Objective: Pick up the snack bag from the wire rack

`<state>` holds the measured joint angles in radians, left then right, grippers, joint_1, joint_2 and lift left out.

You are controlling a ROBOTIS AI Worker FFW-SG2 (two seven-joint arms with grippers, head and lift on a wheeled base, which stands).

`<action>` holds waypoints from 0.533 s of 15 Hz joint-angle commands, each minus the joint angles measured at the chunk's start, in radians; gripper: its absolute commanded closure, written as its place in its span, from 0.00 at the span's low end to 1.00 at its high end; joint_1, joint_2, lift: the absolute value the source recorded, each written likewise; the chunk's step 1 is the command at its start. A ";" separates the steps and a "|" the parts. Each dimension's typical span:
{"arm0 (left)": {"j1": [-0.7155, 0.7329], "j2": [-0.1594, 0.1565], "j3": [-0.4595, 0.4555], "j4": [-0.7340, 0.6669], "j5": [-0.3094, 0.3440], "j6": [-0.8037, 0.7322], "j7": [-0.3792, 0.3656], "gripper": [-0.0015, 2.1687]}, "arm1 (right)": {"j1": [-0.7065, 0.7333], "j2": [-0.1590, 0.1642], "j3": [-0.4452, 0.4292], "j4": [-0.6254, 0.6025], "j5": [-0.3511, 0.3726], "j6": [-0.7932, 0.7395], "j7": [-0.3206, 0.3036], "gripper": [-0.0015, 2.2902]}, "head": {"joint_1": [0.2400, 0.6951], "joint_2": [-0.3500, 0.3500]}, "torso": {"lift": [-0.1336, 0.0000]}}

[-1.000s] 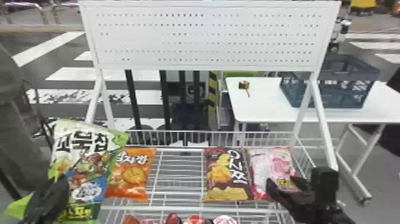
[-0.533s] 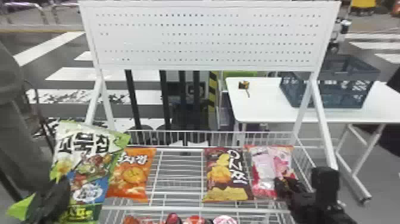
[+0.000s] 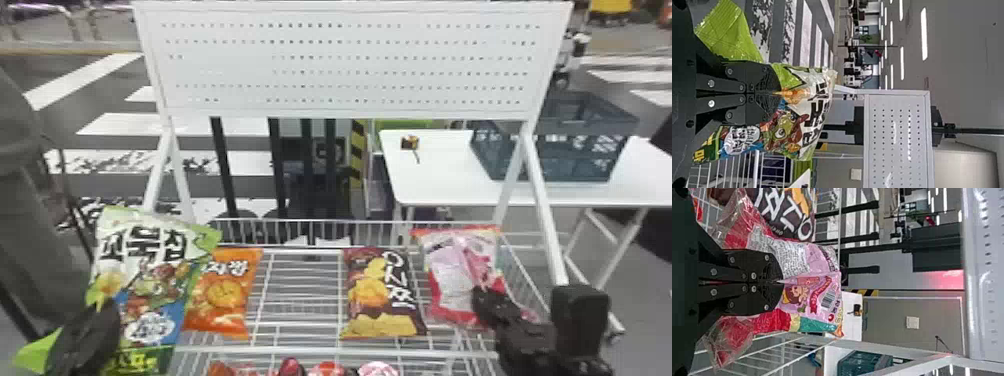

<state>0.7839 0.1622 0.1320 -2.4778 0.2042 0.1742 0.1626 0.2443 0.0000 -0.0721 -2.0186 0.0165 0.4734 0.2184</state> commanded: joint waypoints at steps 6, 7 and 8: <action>0.006 0.005 0.000 -0.006 0.000 0.000 0.002 0.79 | 0.438 0.001 -0.005 -0.411 -0.109 -0.161 0.009 0.98 | 0.57 0.50 | 1.00; 0.008 0.005 0.000 -0.006 0.000 0.000 0.002 0.79 | 0.492 0.001 -0.009 -0.434 -0.109 -0.198 0.007 0.98 | 0.57 0.50 | 1.00; 0.008 0.005 0.000 -0.006 0.000 0.000 0.002 0.79 | 0.550 0.001 -0.015 -0.460 -0.119 -0.232 0.007 0.98 | 0.57 0.50 | 1.00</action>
<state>0.7909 0.1672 0.1320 -2.4835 0.2040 0.1742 0.1641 0.7126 0.0000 -0.0792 -2.4409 -0.0935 0.2962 0.2255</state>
